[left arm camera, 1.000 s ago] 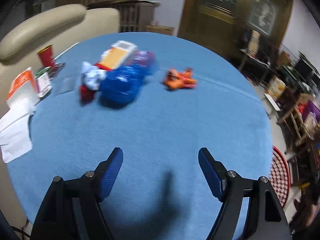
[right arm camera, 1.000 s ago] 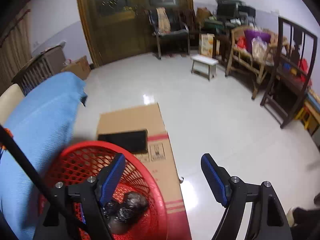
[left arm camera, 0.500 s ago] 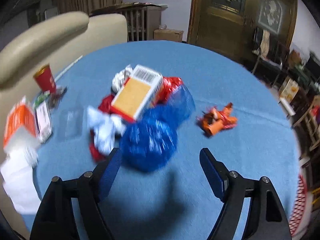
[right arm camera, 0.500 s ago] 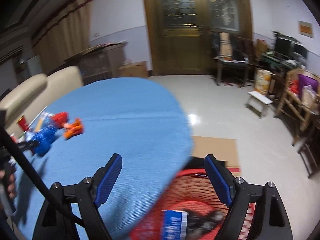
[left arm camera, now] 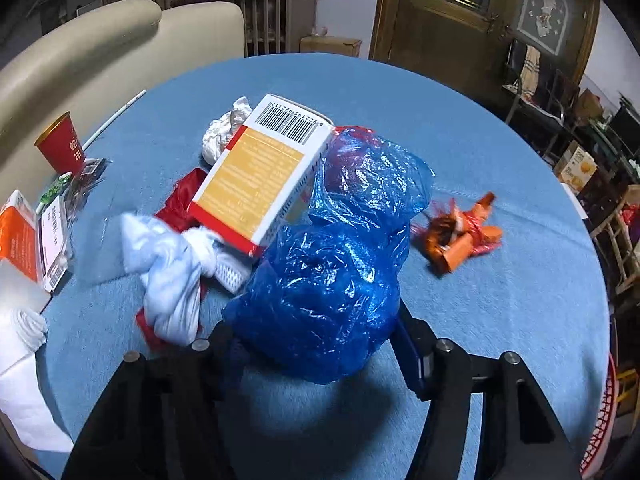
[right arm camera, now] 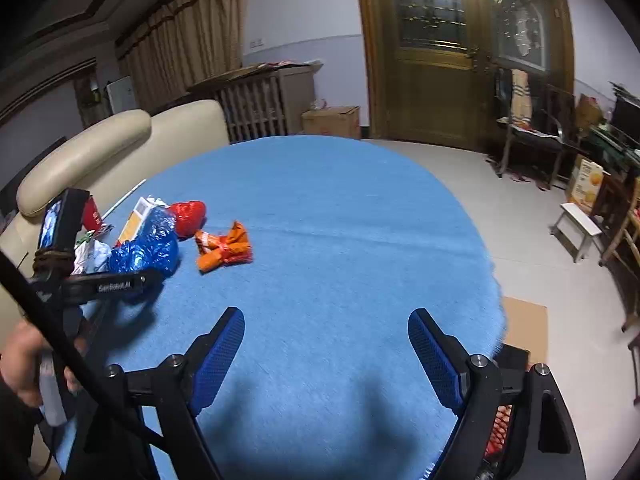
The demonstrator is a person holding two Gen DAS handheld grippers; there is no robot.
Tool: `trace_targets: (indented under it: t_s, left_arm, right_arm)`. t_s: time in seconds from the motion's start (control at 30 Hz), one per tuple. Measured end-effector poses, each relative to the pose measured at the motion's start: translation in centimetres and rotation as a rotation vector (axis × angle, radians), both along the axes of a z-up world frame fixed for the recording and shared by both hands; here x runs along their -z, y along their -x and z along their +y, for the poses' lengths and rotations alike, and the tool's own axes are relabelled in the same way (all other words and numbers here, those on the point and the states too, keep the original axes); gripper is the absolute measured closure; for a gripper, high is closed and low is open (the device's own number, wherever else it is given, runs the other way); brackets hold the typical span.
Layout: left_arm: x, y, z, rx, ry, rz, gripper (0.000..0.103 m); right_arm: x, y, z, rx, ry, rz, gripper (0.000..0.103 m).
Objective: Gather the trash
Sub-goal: 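Grasp the blue plastic bag with the left gripper and lift it, then grasp the orange plastic bag with the right gripper while the left gripper holds the blue bag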
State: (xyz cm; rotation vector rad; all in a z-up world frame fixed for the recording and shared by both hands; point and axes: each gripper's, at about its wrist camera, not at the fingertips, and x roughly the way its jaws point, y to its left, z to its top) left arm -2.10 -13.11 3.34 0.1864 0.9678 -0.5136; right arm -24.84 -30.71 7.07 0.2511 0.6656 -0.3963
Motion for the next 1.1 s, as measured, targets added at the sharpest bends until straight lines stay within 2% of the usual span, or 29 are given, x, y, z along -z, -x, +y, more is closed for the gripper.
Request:
trace_targets:
  t_s: [0.27, 0.4, 0.57, 0.73, 0.87, 0.9, 0.93, 1.03, 1.1]
  left_arm:
    - [-1.5, 4.6, 3.9, -0.046, 0.029, -0.032, 0.039]
    - [-1.5, 7.0, 6.5, -0.121, 0.038, -0.026, 0.039]
    - [-1.1, 8.1, 8.3, -0.152, 0.023, -0.013, 0.039]
    - [-1.0, 7.9, 8.7, -0.153, 0.023, -0.002, 0.039]
    - [-1.0, 7.9, 8.4, -0.148, 0.022, -0.004, 0.039]
    - [-1.0, 8.0, 8.3, -0.148, 0.022, -0.005, 0.039]
    - [-0.9, 7.8, 8.3, -0.149, 0.022, -0.006, 0.039]
    - [-0.9, 7.8, 8.3, -0.154, 0.027, -0.001, 0.039]
    - [-1.0, 8.1, 8.2, -0.157, 0.028, -0.007, 0.039]
  right_arm:
    - [1.9, -7.7, 0.0, -0.107, -0.082, 0.074, 0.017]
    - [2.9, -12.3, 1.2, -0.175, -0.092, 0.106, 0.017]
    - [4.3, -17.4, 2.1, -0.191, -0.075, 0.15, 0.017]
    - [5.4, -20.4, 2.9, -0.19, -0.026, 0.192, 0.017]
    - [6.4, -21.6, 3.2, -0.211, -0.029, 0.221, 0.017]
    - [6.5, -21.6, 3.1, -0.204, -0.024, 0.223, 0.028]
    - [6.4, -21.4, 3.1, -0.196, -0.013, 0.224, 0.033]
    - [6.0, -20.5, 2.8, -0.211, -0.056, 0.219, 0.033]
    - [5.3, -19.3, 2.9, -0.217, -0.045, 0.204, 0.033]
